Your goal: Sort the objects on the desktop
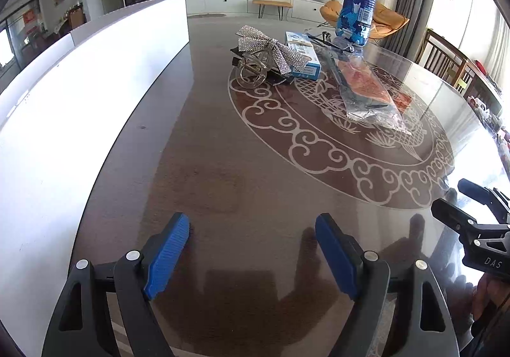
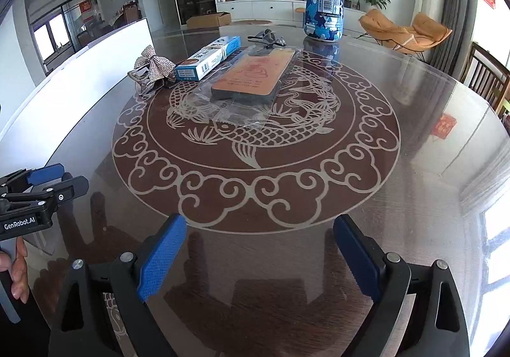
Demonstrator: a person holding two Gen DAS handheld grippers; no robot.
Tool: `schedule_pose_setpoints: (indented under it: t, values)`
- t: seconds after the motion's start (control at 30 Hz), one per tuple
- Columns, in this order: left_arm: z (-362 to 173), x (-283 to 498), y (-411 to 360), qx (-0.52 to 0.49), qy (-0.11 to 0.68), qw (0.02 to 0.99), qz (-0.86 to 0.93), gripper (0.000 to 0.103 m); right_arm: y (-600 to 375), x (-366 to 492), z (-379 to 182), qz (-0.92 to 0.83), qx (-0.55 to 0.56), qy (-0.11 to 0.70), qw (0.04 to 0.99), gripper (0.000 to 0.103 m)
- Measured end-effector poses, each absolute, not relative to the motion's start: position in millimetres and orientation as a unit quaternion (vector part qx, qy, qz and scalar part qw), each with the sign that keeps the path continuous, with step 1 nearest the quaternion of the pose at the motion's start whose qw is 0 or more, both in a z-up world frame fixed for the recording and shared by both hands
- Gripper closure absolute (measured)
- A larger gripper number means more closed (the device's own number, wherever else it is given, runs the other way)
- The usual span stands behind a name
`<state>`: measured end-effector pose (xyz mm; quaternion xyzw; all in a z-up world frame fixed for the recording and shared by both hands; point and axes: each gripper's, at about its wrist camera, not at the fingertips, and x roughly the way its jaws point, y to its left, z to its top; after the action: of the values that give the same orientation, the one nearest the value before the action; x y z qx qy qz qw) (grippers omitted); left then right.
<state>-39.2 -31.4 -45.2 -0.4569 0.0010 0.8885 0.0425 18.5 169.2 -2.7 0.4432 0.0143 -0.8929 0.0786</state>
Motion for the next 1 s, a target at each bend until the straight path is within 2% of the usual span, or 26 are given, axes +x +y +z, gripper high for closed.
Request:
schedule_pose_setpoints:
  t: [0.1, 0.17, 0.3, 0.37, 1.0]
  values:
    - [-48.1, -37.6, -27.6, -0.448, 0.018, 0.037, 0.893, 0.021, 167.9, 17.3, -4.0, -0.891, 0.447, 0.018, 0.076, 0.006]
    - [-49.8, -36.3, -25.1, -0.445, 0.023, 0.042, 0.894, 0.012, 165.1, 15.7, -5.8, -0.889, 0.452, 0.027, 0.072, 0.002]
    - [-49.4, -39.0, -27.0, -0.446, 0.020, 0.038, 0.894, 0.010, 160.3, 14.9, -7.0, -0.887, 0.456, 0.039, 0.067, 0.000]
    - [-50.7, -41.0, -27.5, -0.451, 0.020, 0.035, 0.892, 0.003, 157.4, 16.5, -5.8, -0.887, 0.456, 0.039, 0.066, 0.000]
    - [-52.3, -42.5, -26.2, -0.454, 0.022, 0.035, 0.890, 0.000, 156.5, 16.5, -5.7, -0.887, 0.456, 0.038, 0.066, 0.000]
